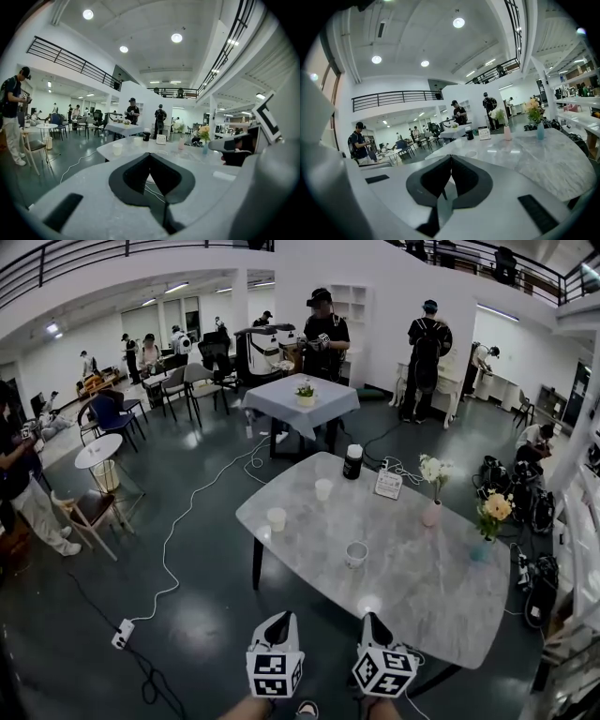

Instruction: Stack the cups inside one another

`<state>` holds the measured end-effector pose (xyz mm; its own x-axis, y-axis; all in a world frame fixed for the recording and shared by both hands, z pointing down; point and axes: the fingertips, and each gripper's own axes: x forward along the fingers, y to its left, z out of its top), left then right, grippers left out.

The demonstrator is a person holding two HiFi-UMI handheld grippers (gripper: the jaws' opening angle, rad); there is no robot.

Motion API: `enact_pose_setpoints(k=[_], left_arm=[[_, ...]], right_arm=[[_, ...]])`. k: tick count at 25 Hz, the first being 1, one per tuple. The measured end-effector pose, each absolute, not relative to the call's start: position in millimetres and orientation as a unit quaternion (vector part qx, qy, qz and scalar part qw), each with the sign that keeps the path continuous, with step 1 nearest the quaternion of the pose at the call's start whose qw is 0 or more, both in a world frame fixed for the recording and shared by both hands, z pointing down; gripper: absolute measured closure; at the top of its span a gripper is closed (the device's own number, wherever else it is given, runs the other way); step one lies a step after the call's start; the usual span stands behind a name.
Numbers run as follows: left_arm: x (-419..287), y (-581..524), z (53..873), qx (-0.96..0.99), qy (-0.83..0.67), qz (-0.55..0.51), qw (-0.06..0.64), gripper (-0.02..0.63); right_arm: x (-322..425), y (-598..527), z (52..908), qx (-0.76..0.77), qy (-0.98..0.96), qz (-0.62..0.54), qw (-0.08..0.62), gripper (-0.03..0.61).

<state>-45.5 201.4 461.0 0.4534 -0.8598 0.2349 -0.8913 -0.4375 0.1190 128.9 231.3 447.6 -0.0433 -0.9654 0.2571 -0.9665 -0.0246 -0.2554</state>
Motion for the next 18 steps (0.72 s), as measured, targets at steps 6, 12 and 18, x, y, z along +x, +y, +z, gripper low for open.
enact_pose_setpoints(k=[6, 12, 18], left_arm=[[-35.2, 177.5, 461.9, 0.841, -0.525, 0.071, 0.113, 0.615], [-28.3, 161.3, 468.5, 0.832, -0.536, 0.075, 0.119, 0.615], [-16.2, 154.5, 469.2, 0.832, -0.536, 0.082, 0.116, 0.615]], right_arm=[[141.9, 201.7, 449.3, 0.687, -0.703, 0.186, 0.006, 0.572], [149.6, 184.0, 454.0, 0.676, -0.712, 0.188, 0.011, 0.572], [166.4, 177.0, 458.6, 0.679, -0.707, 0.199, 0.007, 0.572]])
